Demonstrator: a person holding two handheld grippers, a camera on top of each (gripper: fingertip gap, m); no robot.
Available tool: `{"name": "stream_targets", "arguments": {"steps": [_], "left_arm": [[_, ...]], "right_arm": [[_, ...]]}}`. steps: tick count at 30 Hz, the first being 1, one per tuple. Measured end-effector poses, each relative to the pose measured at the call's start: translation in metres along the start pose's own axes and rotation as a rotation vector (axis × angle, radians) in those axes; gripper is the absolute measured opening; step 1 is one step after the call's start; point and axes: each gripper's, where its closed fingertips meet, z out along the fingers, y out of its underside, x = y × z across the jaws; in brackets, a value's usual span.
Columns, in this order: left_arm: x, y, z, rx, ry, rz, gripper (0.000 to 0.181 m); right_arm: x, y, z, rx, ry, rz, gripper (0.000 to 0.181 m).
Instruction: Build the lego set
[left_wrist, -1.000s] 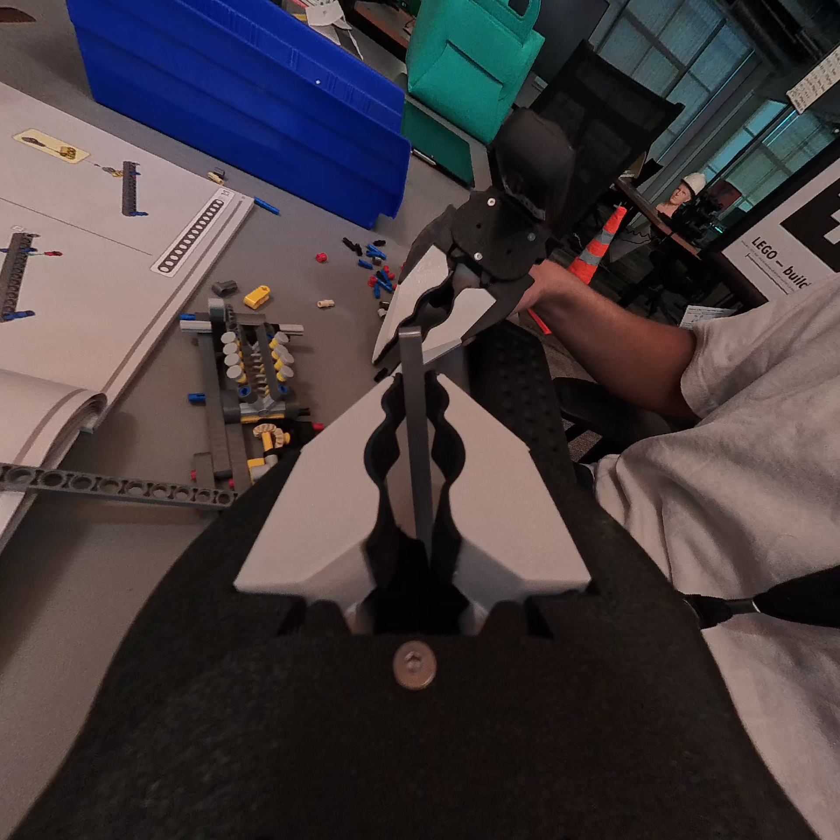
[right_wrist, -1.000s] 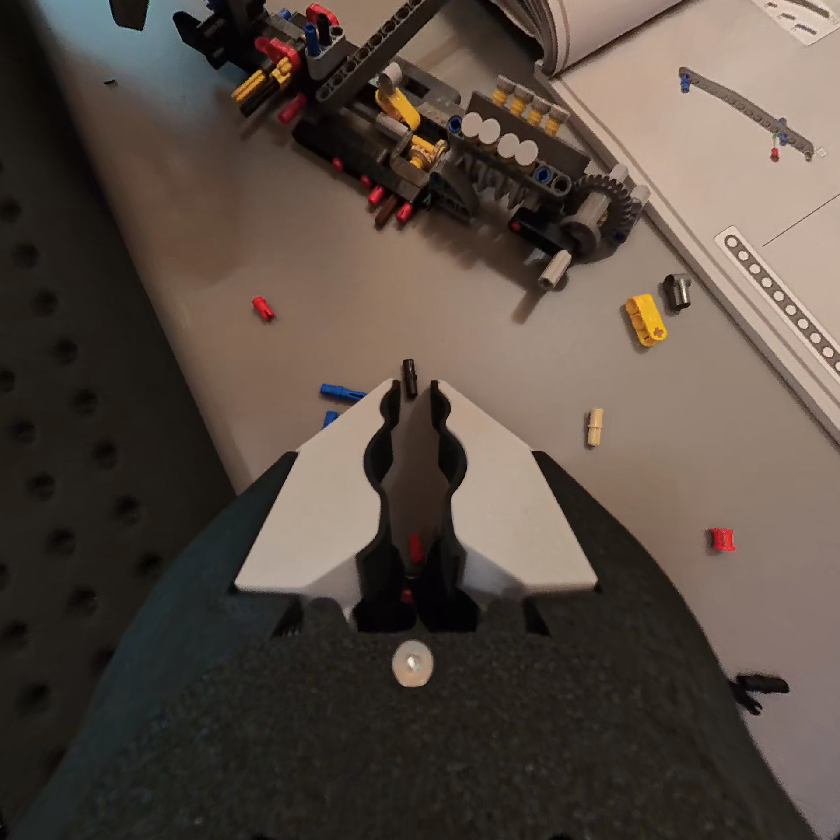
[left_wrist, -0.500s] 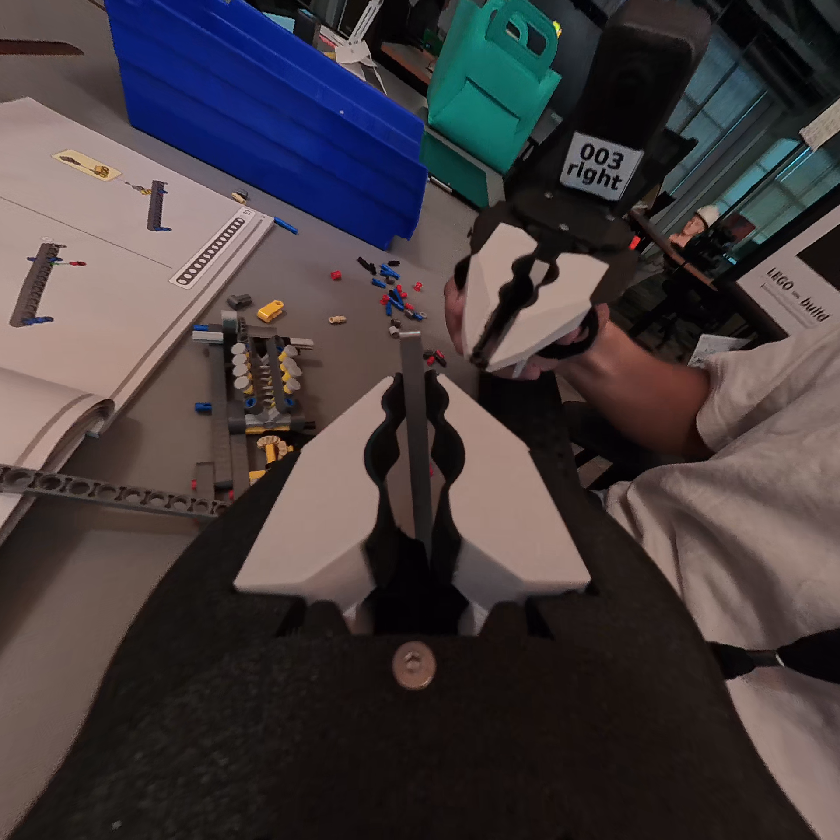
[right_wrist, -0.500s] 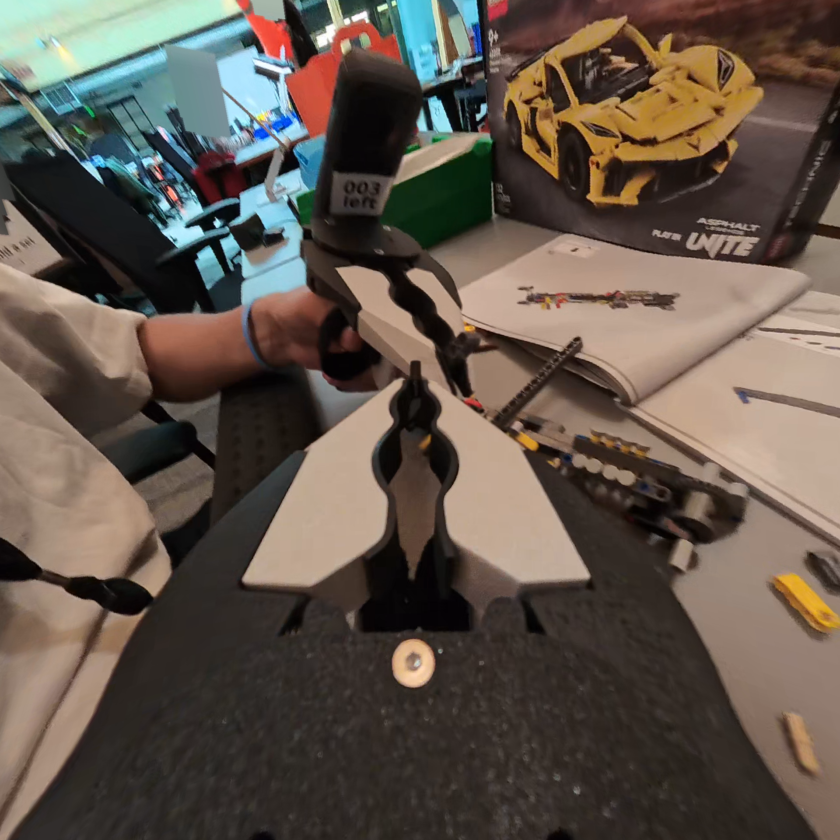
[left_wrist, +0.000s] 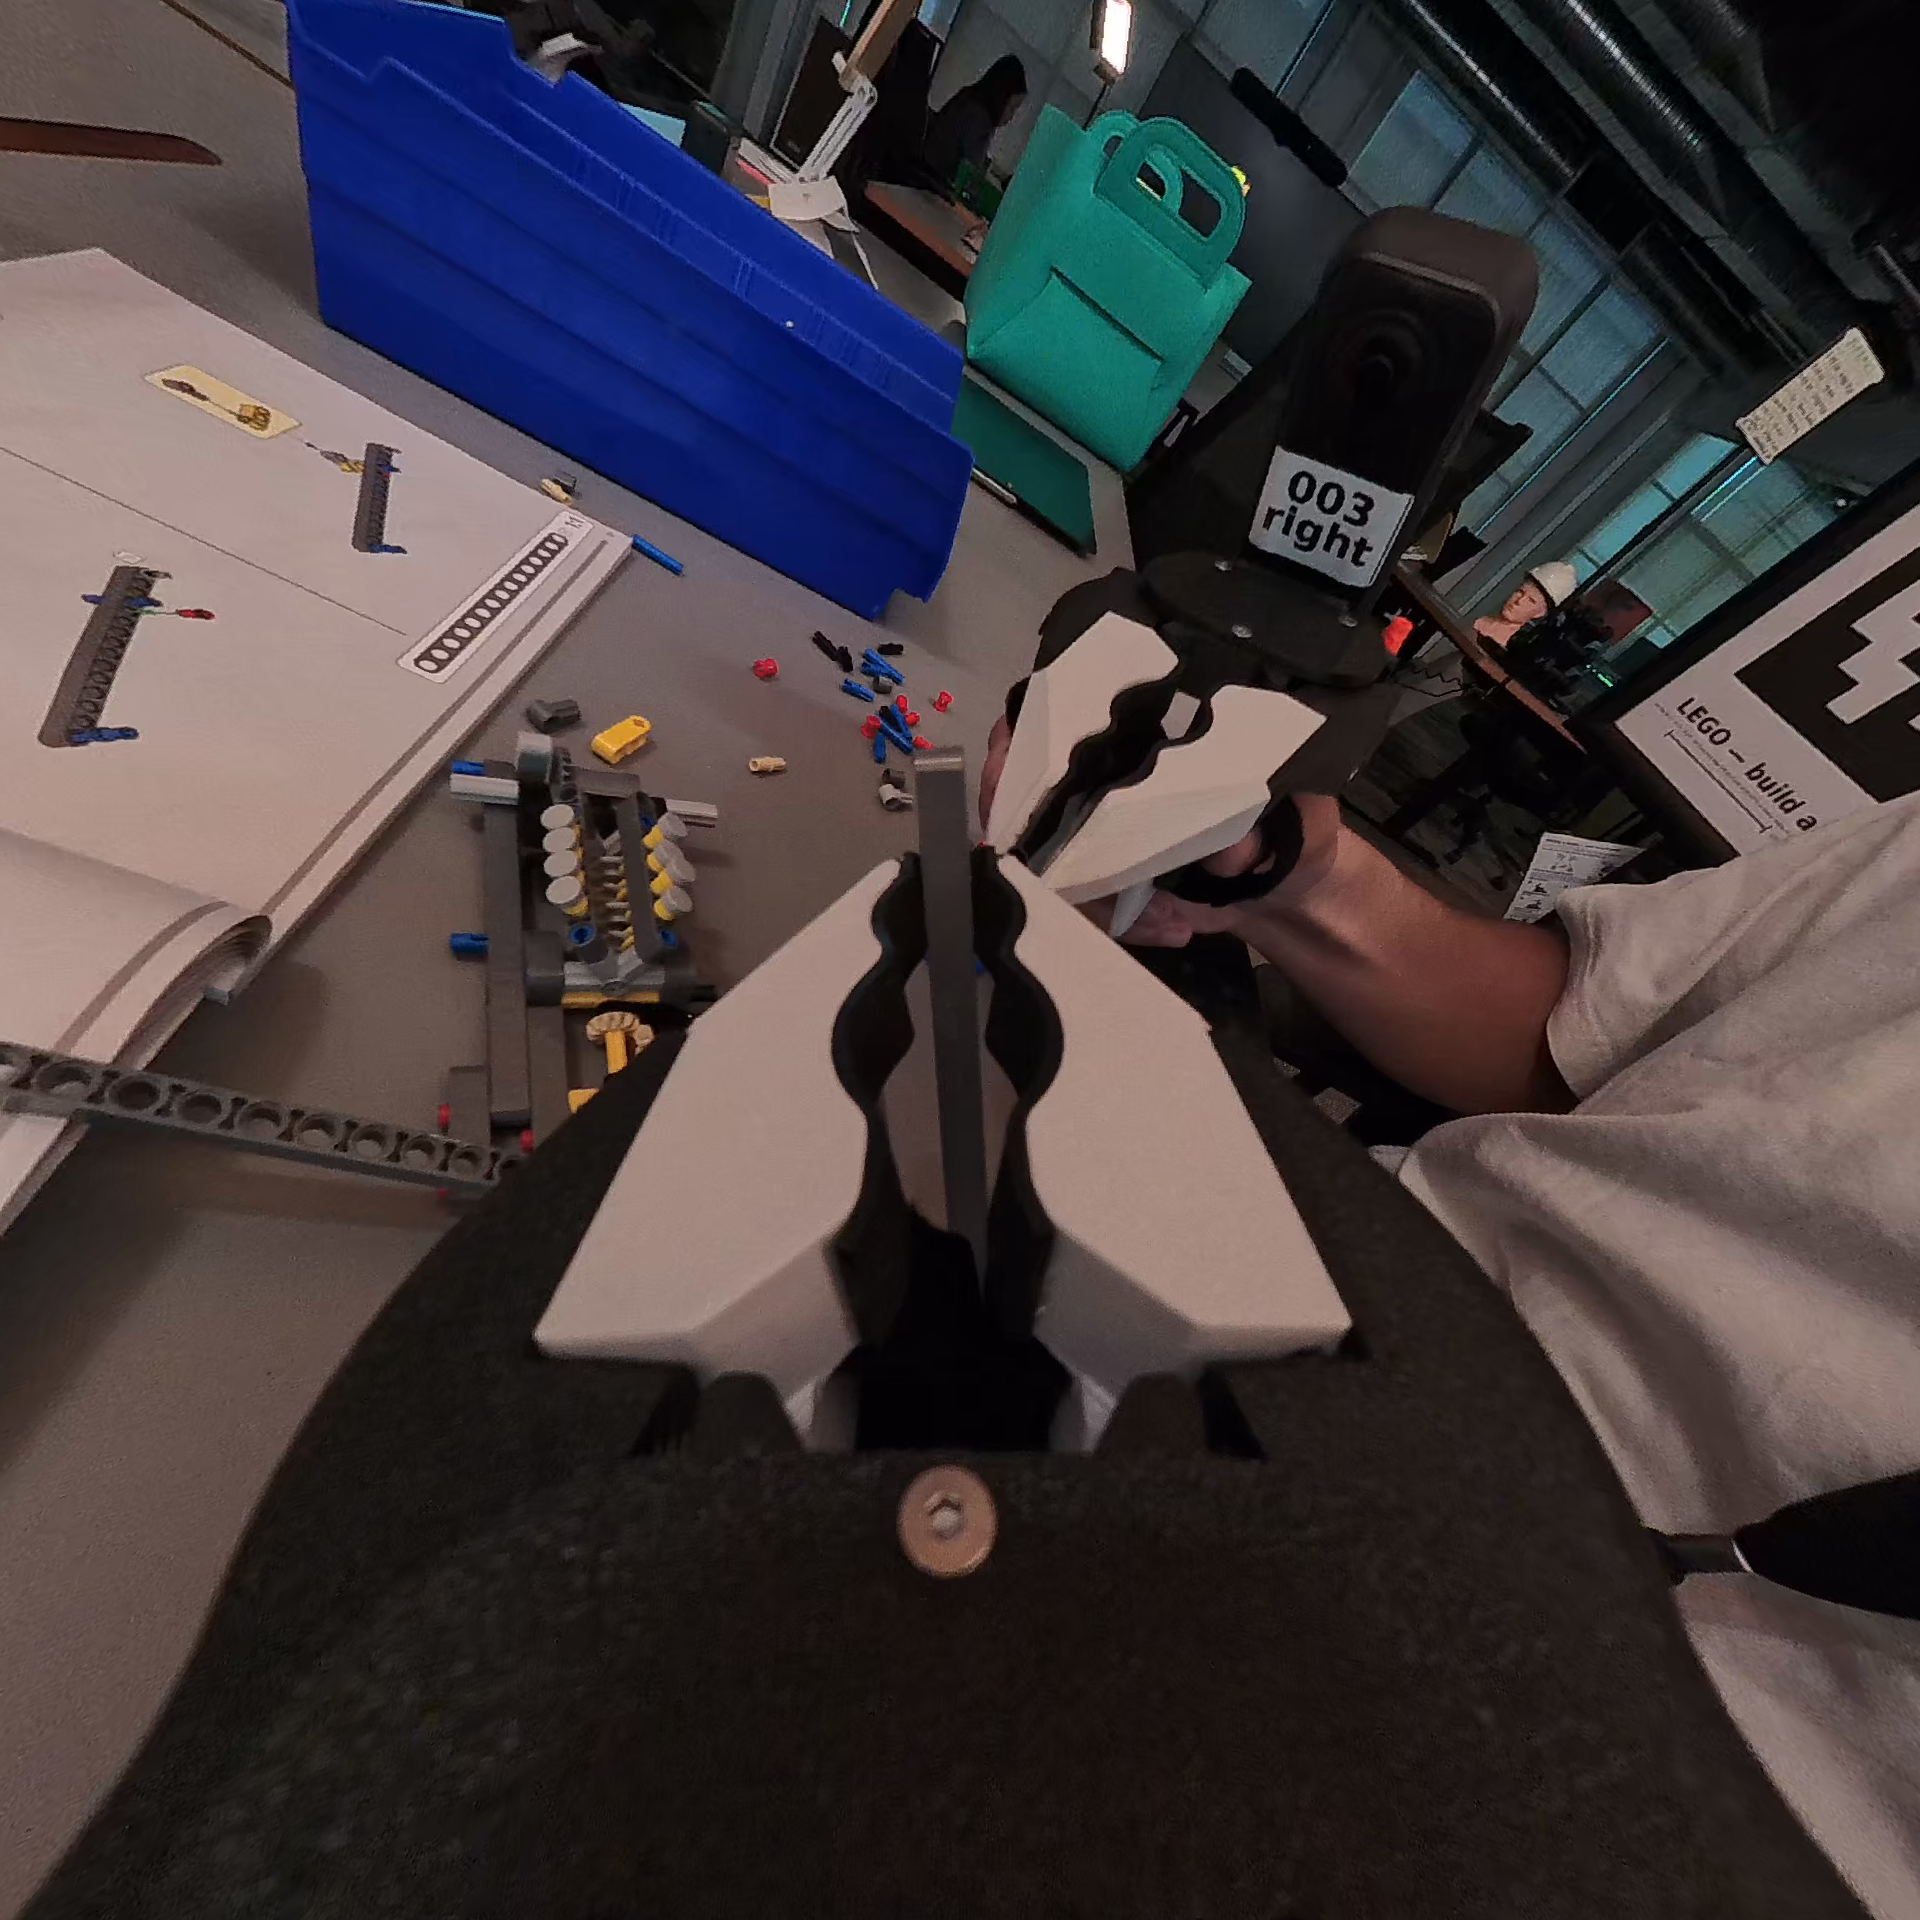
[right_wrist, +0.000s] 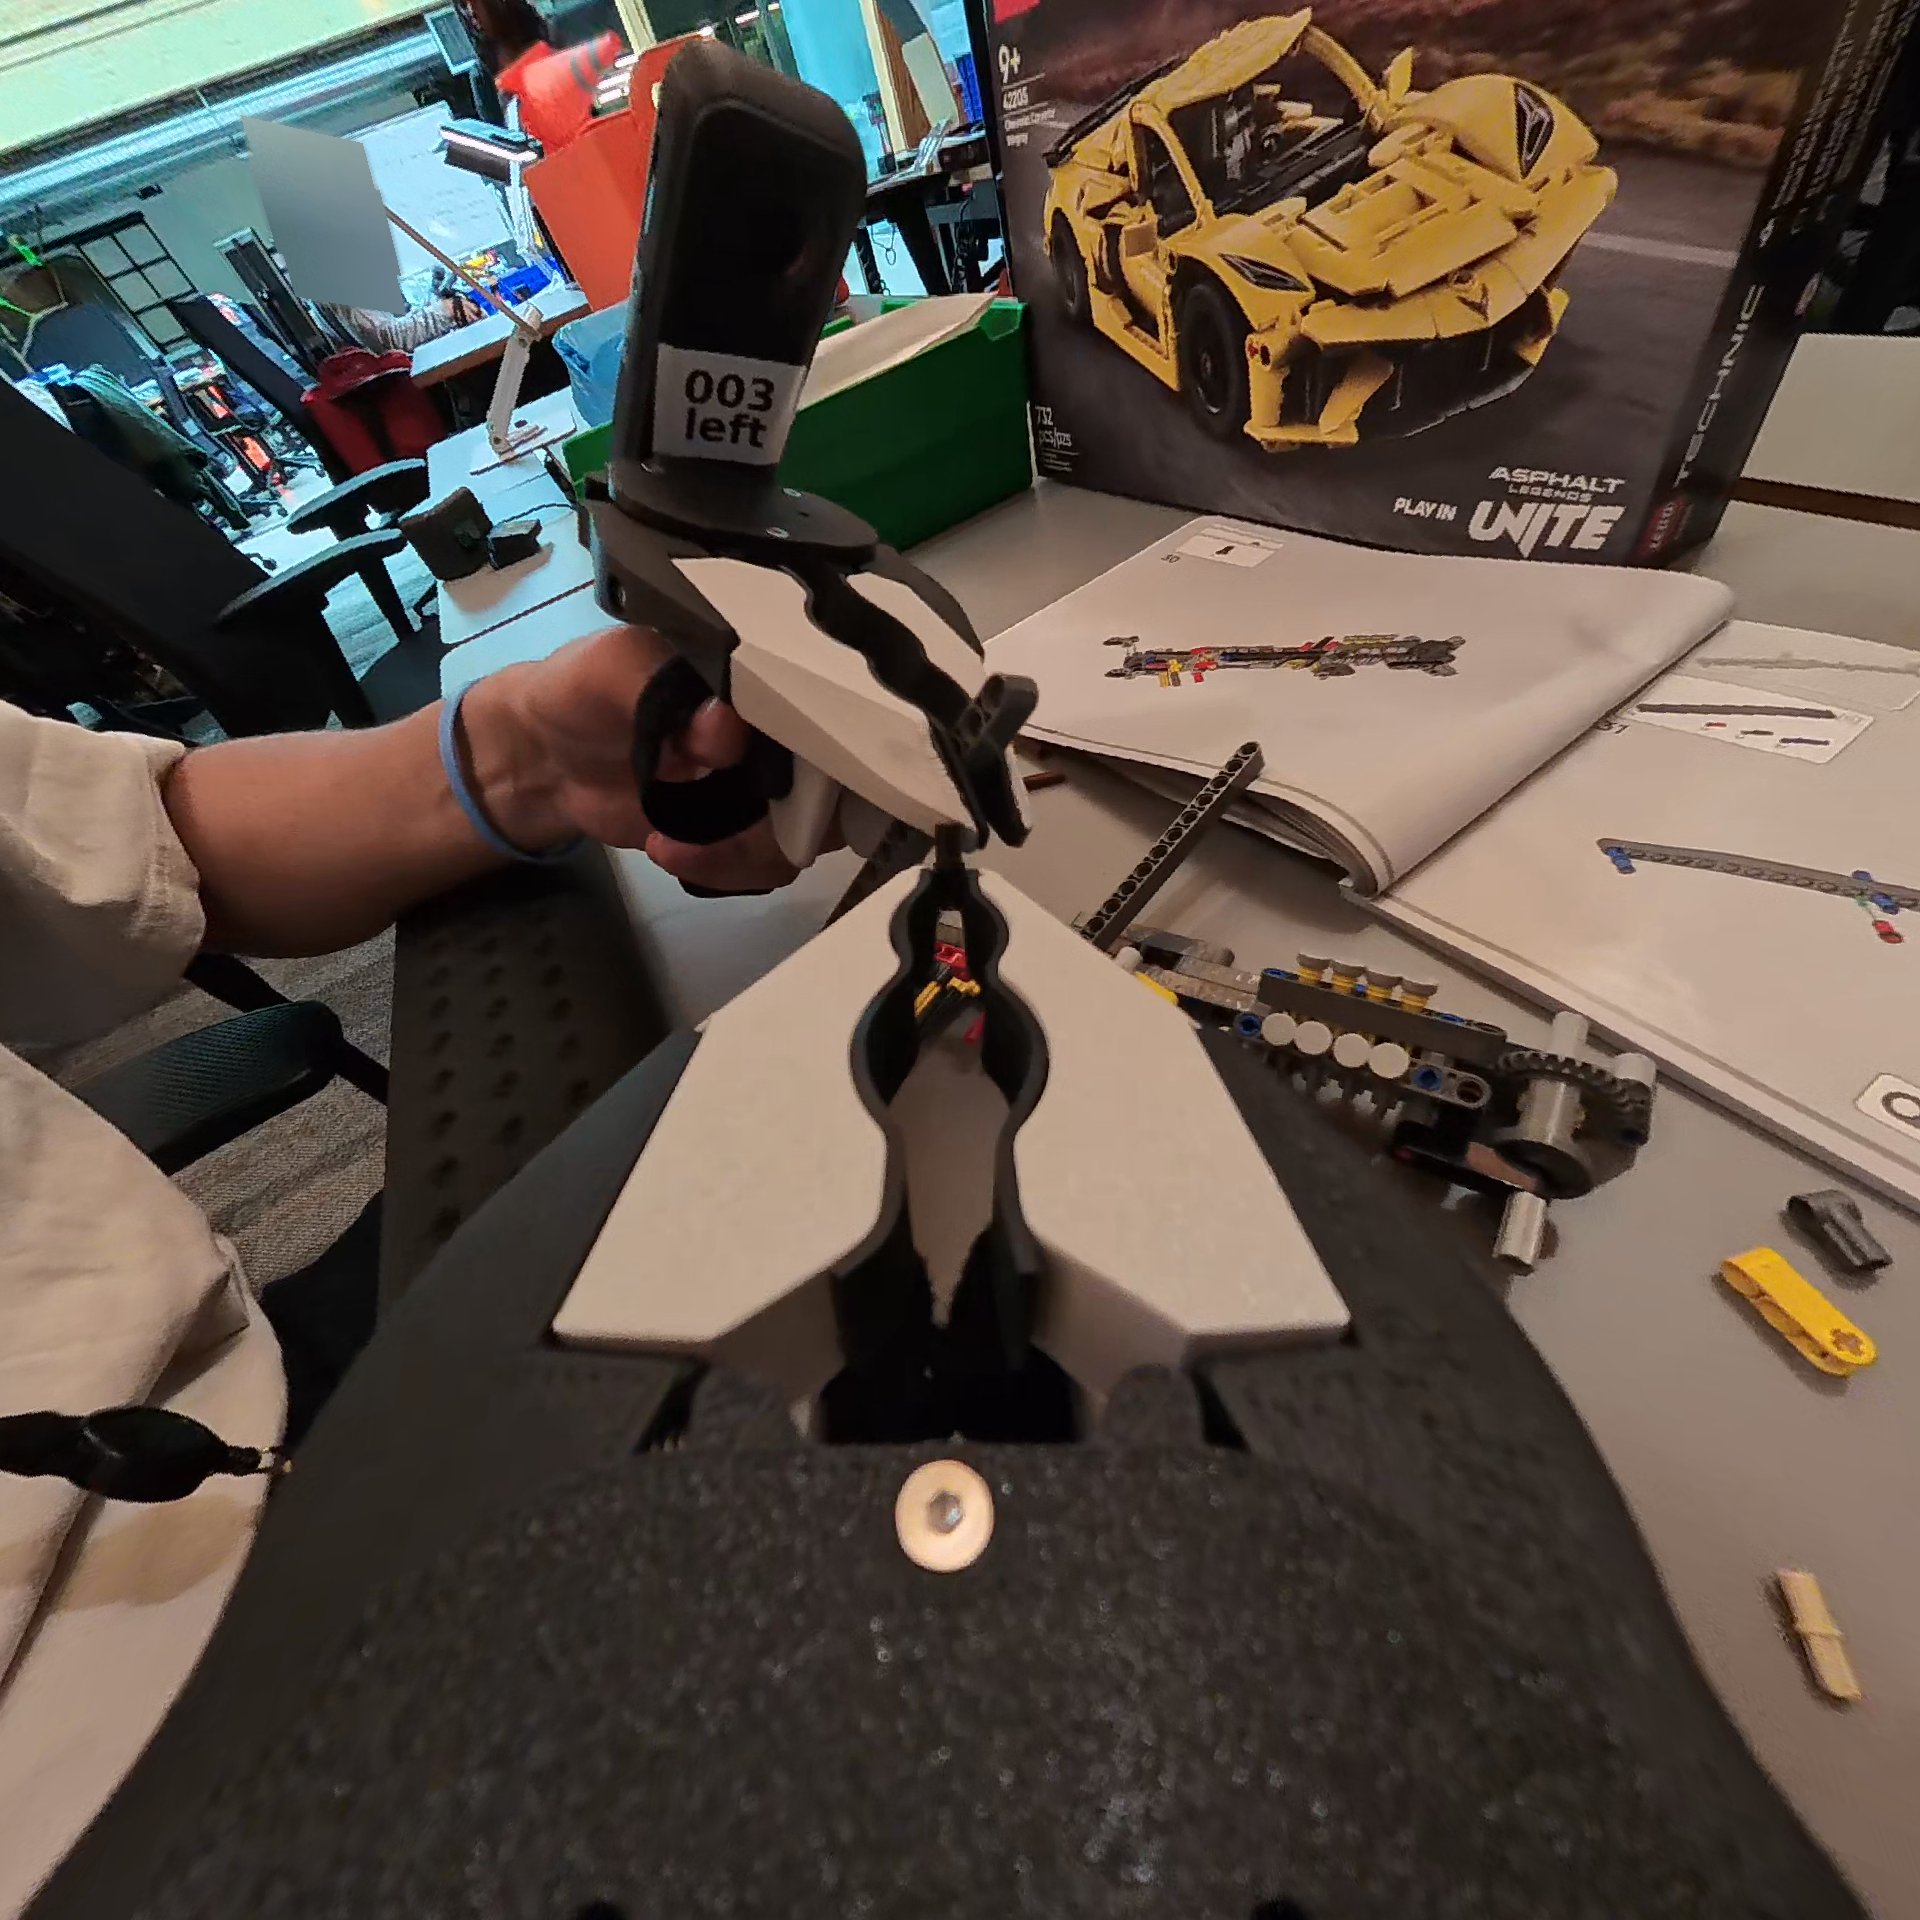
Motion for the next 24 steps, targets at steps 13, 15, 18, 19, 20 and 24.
{"name": "stream_targets", "arguments": {"steps": [13,15,18,19,20,24], "left_arm": [[-0.013,0.004,0.002,-0.041,-0.184,0.188,0.007],[-0.012,0.003,0.003,-0.050,-0.235,0.272,0.007],[-0.012,0.006,0.006,-0.071,-0.298,0.343,0.007],[-0.012,0.006,0.006,-0.075,-0.305,0.360,0.007],[-0.011,0.006,0.006,-0.078,-0.300,0.361,0.007],[-0.010,0.007,0.006,-0.076,-0.278,0.339,0.007]], "right_arm": [[0.007,0.009,0.010,-0.044,0.036,0.060,0.003],[0.009,0.013,0.012,-0.072,0.060,0.062,0.002],[0.011,0.018,0.016,-0.085,0.093,0.065,0.000],[0.012,0.018,0.016,-0.085,0.097,0.060,0.000],[0.011,0.019,0.016,-0.079,0.089,0.066,0.000],[0.009,0.019,0.013,-0.068,0.073,0.089,0.000]]}}
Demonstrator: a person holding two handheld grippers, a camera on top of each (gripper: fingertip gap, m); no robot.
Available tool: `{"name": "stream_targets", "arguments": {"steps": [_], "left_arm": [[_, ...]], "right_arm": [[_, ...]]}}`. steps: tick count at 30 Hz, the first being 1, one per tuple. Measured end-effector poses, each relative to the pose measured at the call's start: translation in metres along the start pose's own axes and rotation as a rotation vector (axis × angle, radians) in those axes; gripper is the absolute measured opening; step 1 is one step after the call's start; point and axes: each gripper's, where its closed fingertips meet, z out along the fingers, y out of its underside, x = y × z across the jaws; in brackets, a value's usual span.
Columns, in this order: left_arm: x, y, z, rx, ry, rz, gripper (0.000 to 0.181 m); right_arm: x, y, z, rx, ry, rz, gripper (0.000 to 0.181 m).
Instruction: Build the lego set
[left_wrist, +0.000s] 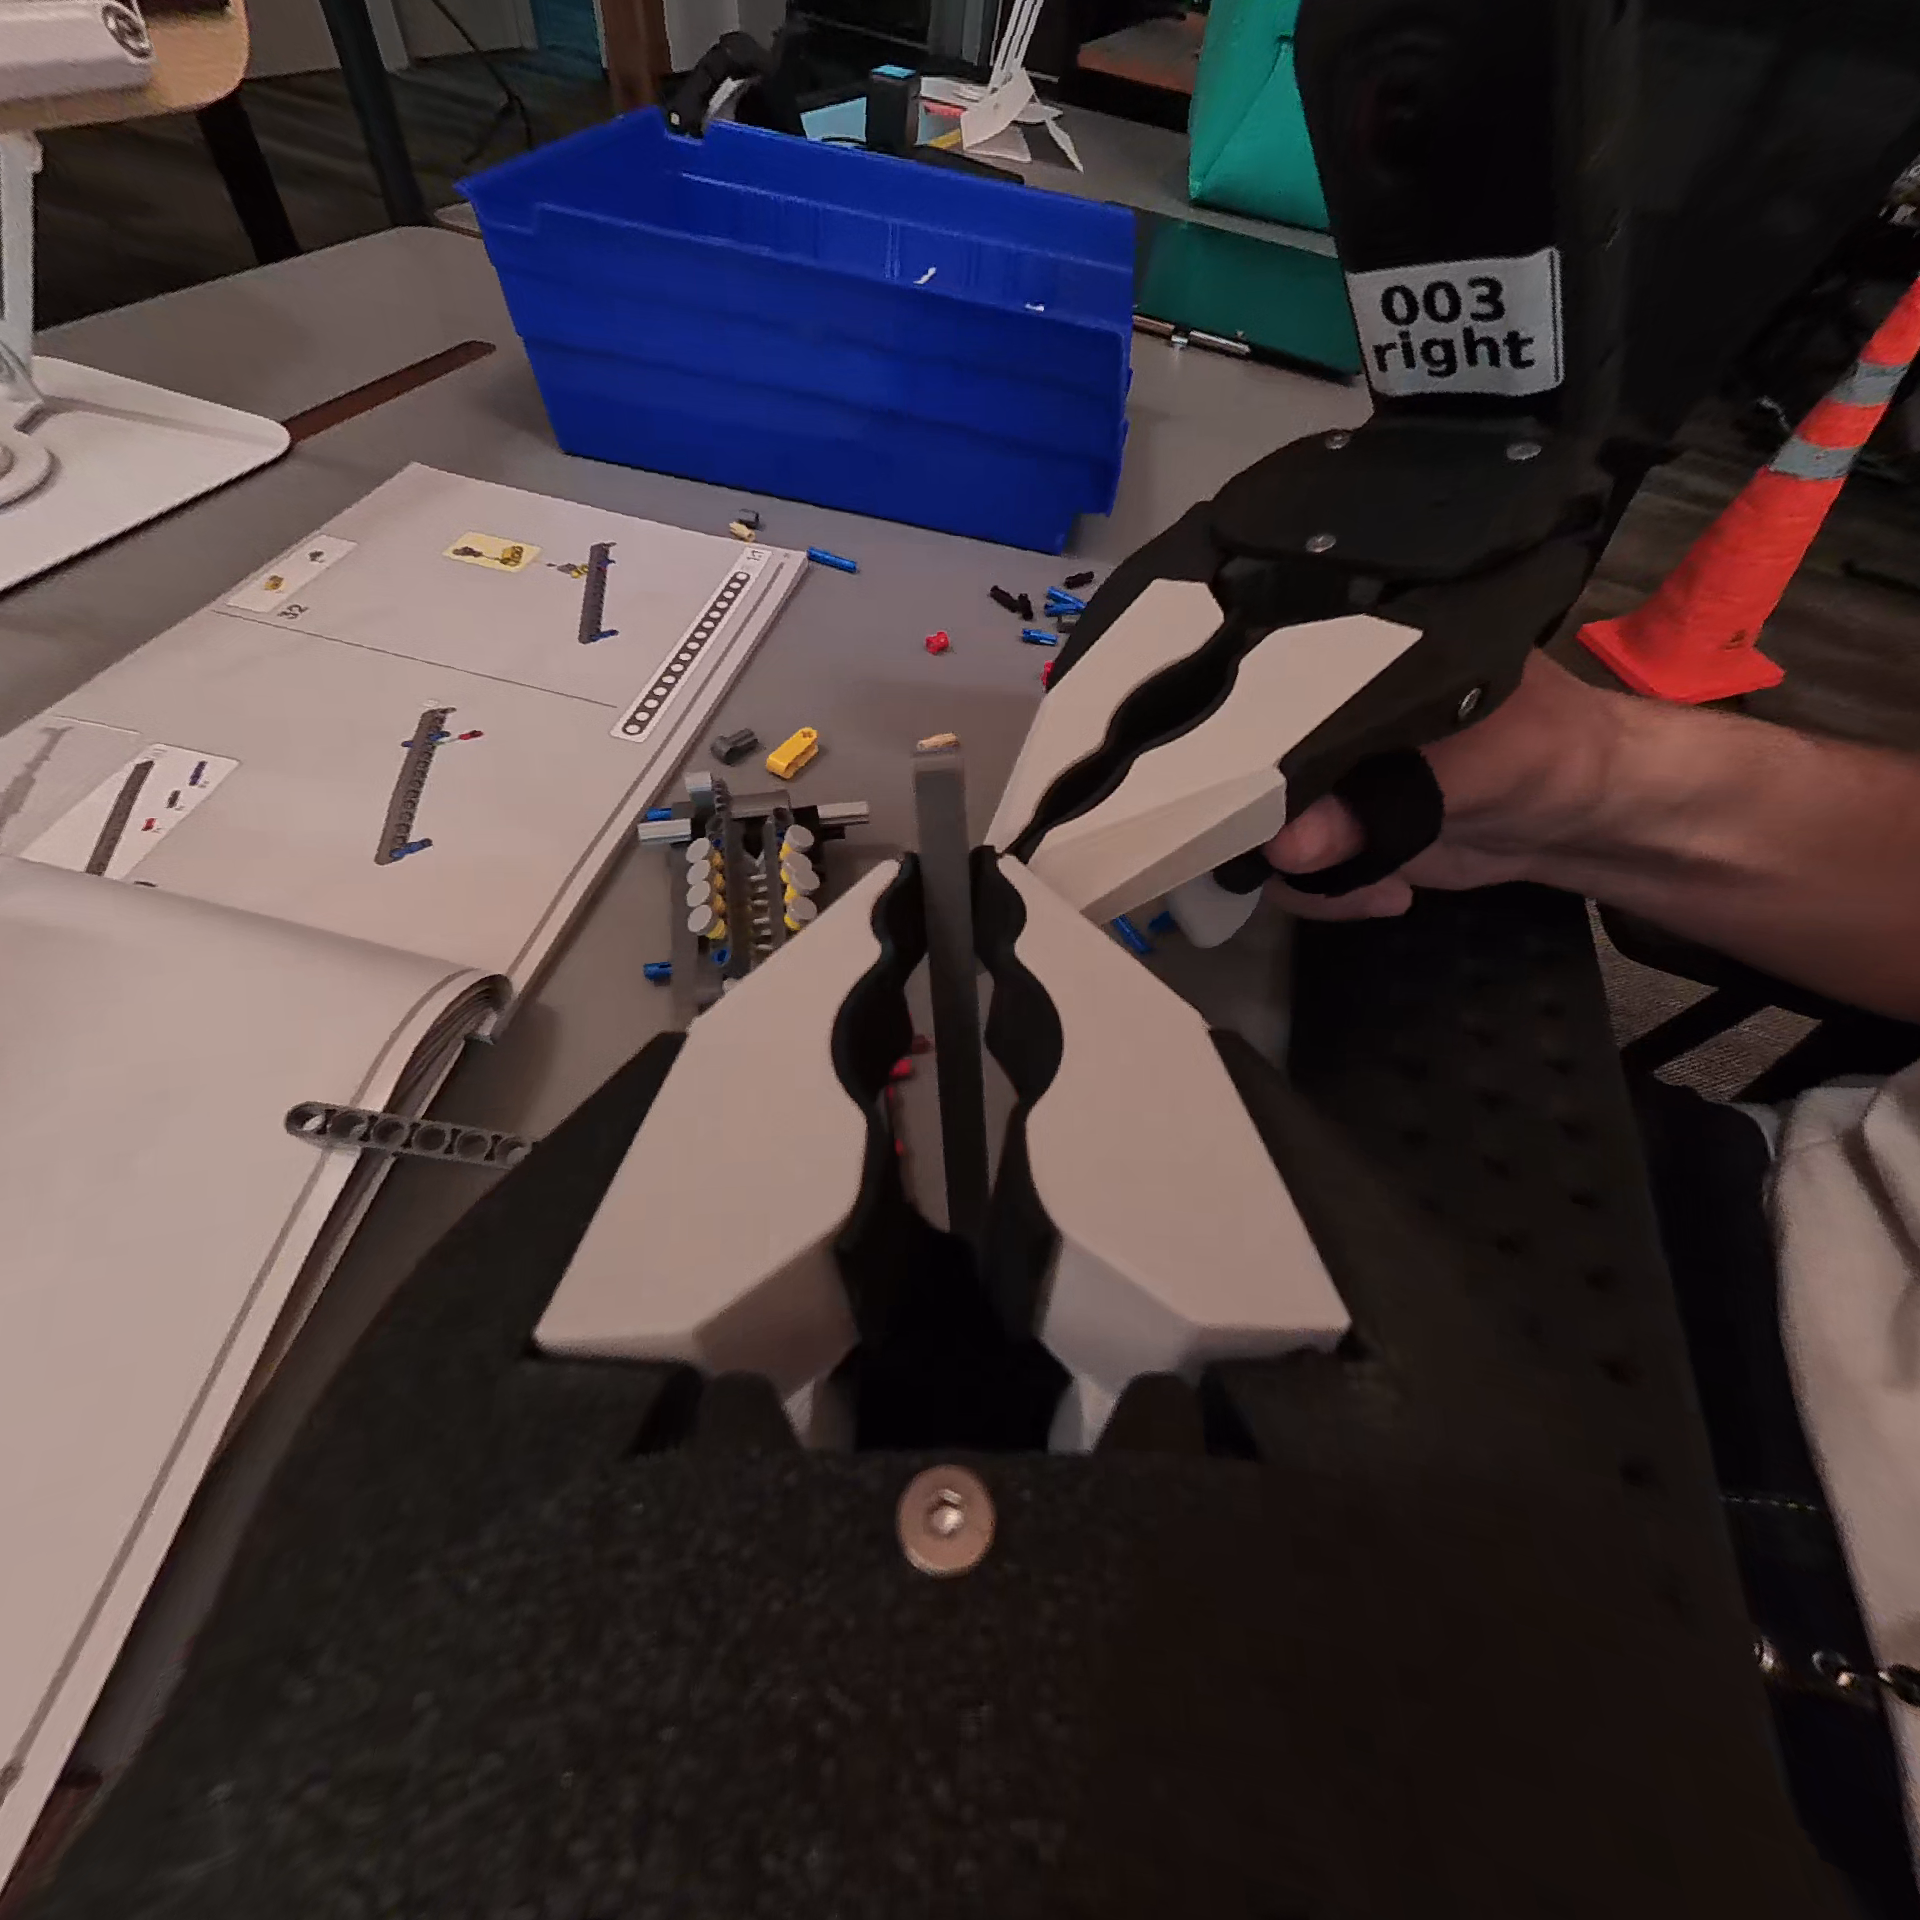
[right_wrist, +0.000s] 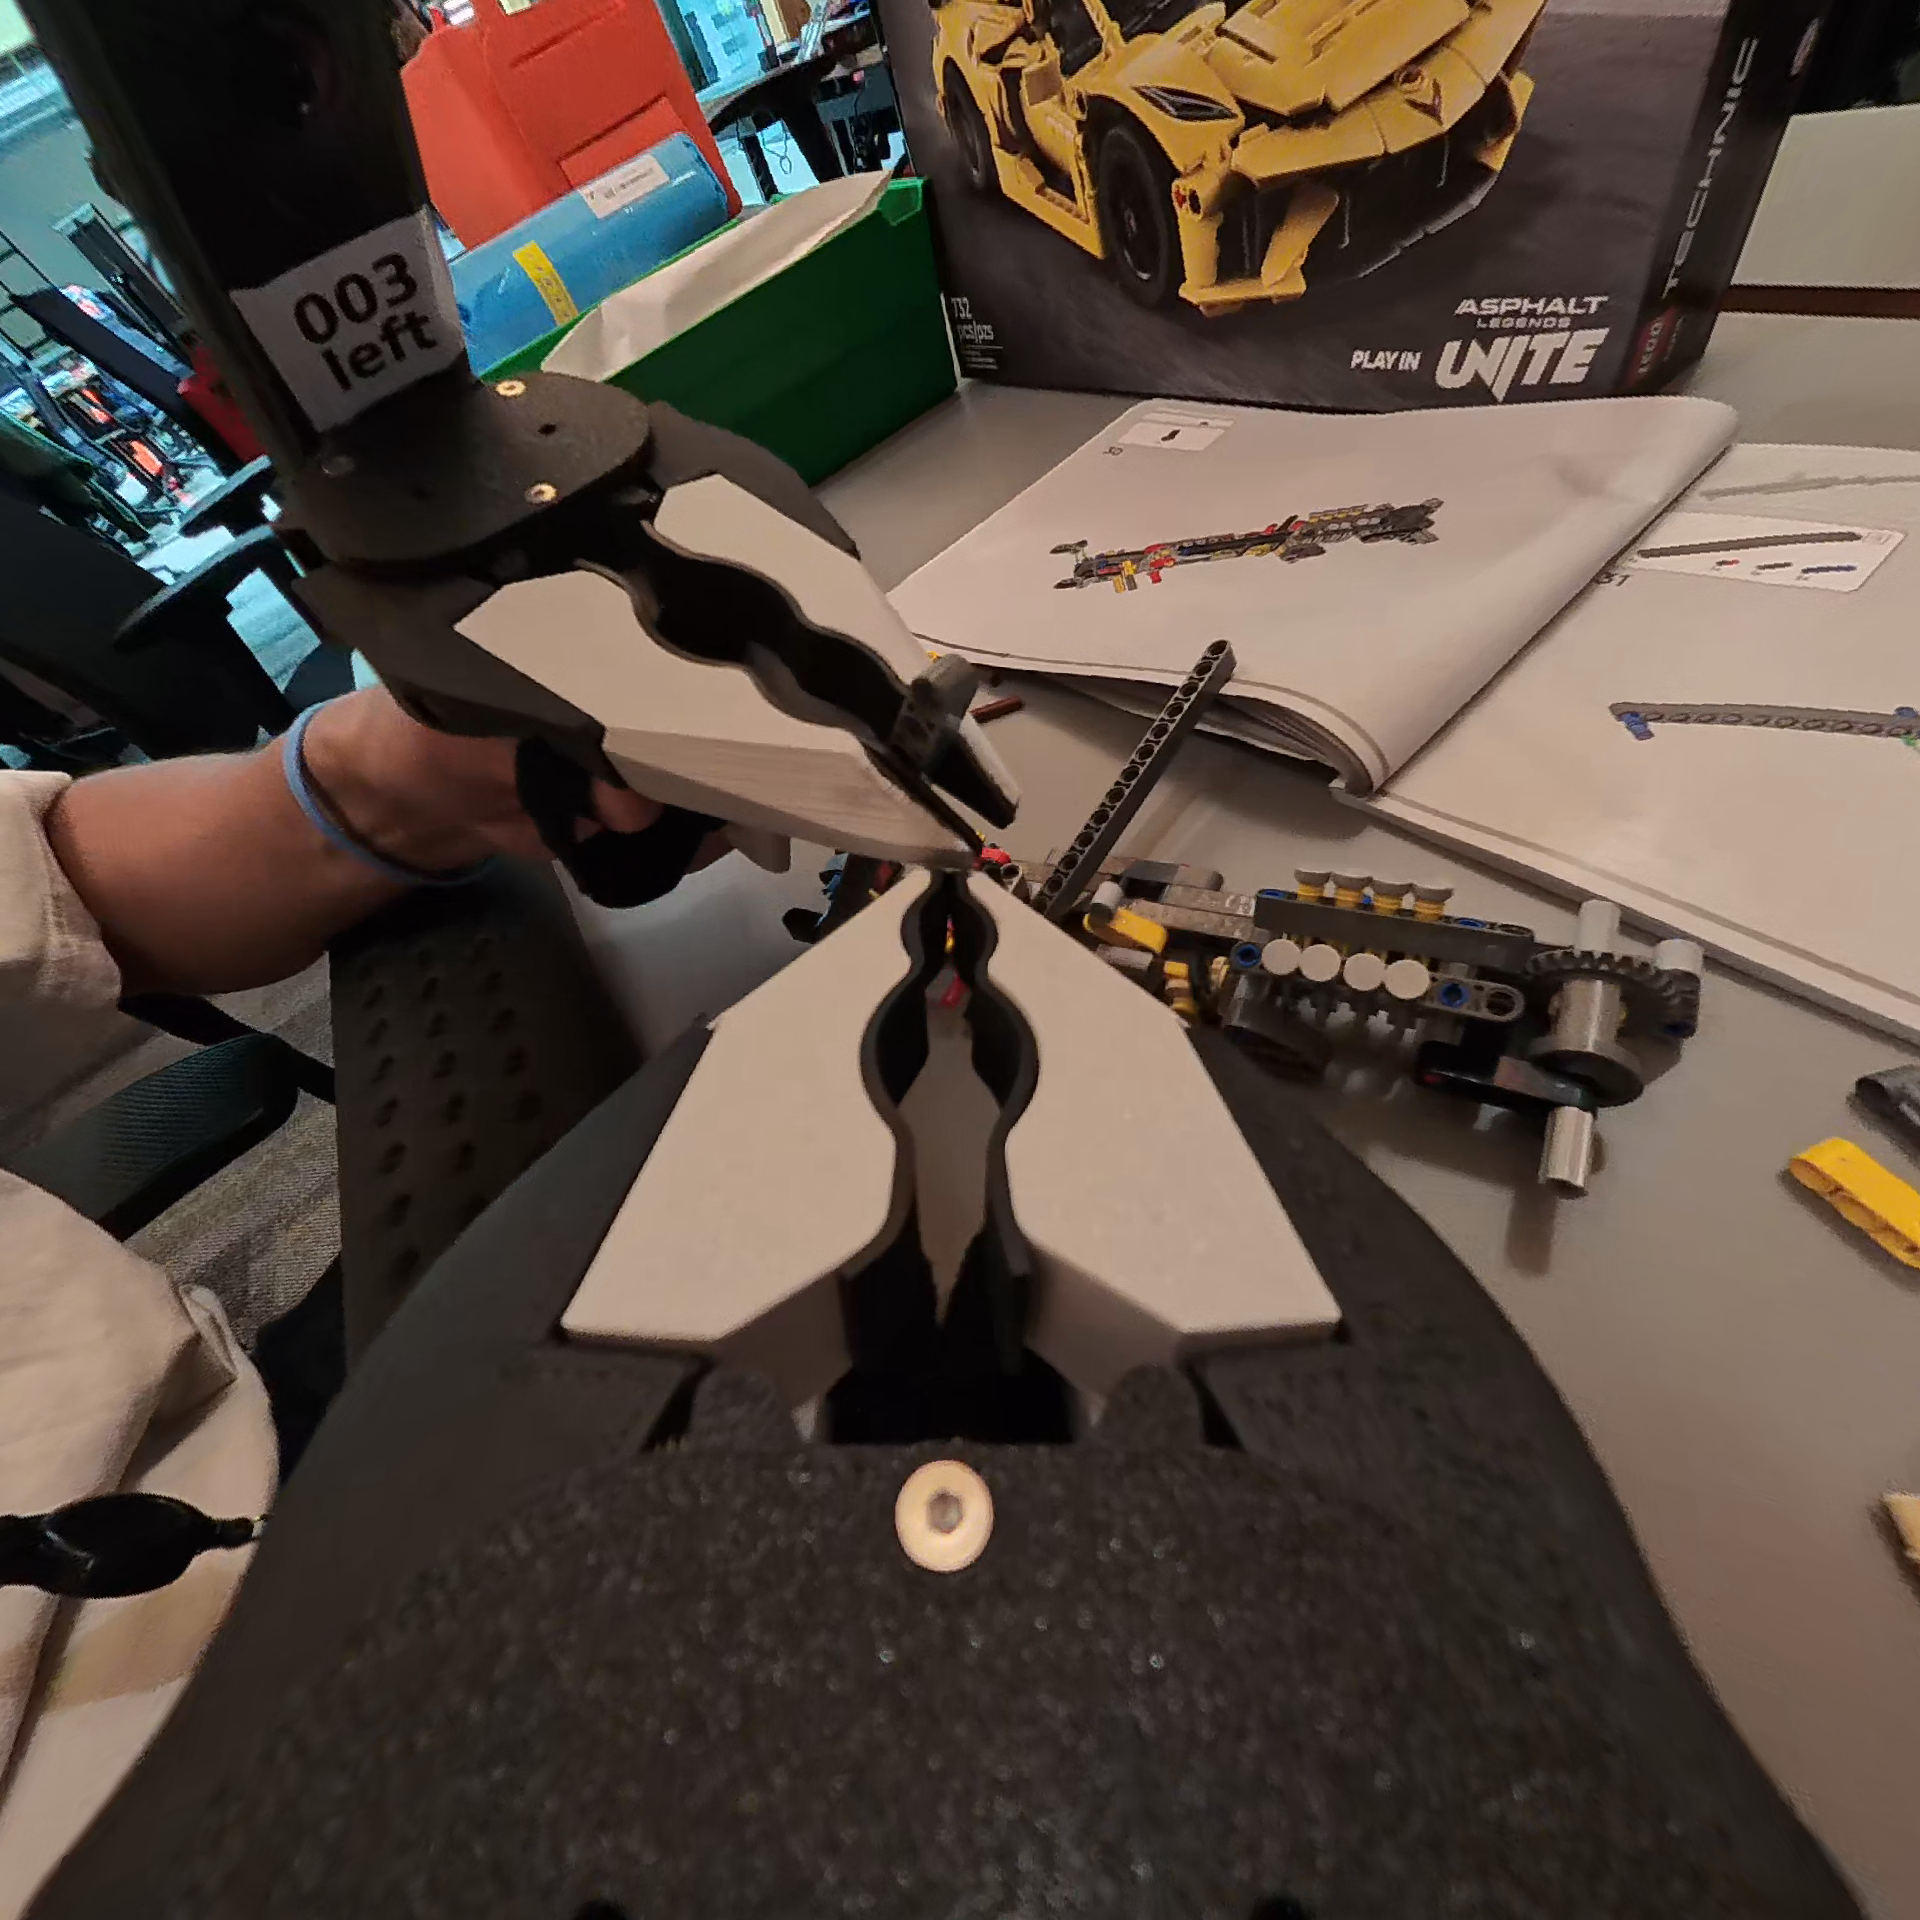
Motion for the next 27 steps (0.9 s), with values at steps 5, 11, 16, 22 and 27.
{"name": "stream_targets", "arguments": {"steps": [5,11,16,22,27], "left_arm": [[-0.041,-0.020,-0.031,0.094,-0.079,-0.099,0.007],[-0.106,-0.041,-0.090,0.269,-0.218,-0.252,0.007],[-0.116,-0.043,-0.100,0.321,-0.204,-0.327,0.007],[-0.108,-0.038,-0.089,0.274,-0.190,-0.282,0.007],[-0.099,-0.036,-0.081,0.246,-0.169,-0.249,0.007]], "right_arm": [[0.015,0.010,-0.022,-0.061,0.073,-0.049,0.000],[0.012,0.051,-0.031,-0.299,0.057,-0.155,0.010],[0.007,0.066,-0.012,-0.391,0.095,-0.360,0.010],[0.012,0.070,0.002,-0.465,-0.040,-0.498,0.022],[0.016,0.071,0.006,-0.541,-0.281,-0.610,0.018]]}}
